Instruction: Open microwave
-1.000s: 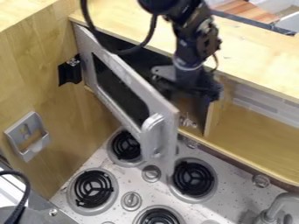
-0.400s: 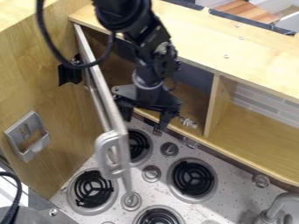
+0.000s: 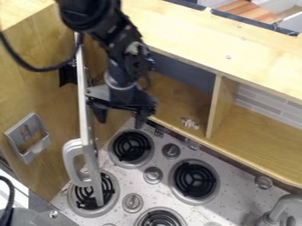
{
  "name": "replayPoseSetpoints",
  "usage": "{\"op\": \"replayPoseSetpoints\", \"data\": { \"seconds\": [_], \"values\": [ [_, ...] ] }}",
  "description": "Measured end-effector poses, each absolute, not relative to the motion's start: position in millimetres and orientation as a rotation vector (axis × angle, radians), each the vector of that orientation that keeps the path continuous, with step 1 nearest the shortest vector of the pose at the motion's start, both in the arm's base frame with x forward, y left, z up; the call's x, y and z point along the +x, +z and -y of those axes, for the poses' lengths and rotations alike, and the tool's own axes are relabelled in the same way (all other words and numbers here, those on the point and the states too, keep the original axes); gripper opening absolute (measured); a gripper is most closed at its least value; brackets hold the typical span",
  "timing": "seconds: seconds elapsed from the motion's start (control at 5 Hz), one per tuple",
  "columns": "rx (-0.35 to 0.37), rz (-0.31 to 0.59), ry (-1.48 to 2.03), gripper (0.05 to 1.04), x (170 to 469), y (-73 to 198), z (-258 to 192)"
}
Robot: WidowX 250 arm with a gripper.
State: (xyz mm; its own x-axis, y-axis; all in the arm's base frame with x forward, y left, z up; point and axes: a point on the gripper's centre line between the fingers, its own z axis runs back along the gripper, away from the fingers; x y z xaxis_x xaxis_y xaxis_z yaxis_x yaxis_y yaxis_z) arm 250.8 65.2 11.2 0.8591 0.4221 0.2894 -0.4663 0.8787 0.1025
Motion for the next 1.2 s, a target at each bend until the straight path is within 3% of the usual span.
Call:
{"op": "replayPoseSetpoints", "data": {
  "seconds": [0.6, 1.2],
  "values": [
    [0.200, 0.253, 0.574, 0.999, 232, 15, -104],
    [0.209, 0.251, 0.557, 1.000, 232, 18, -100]
  ]
}}
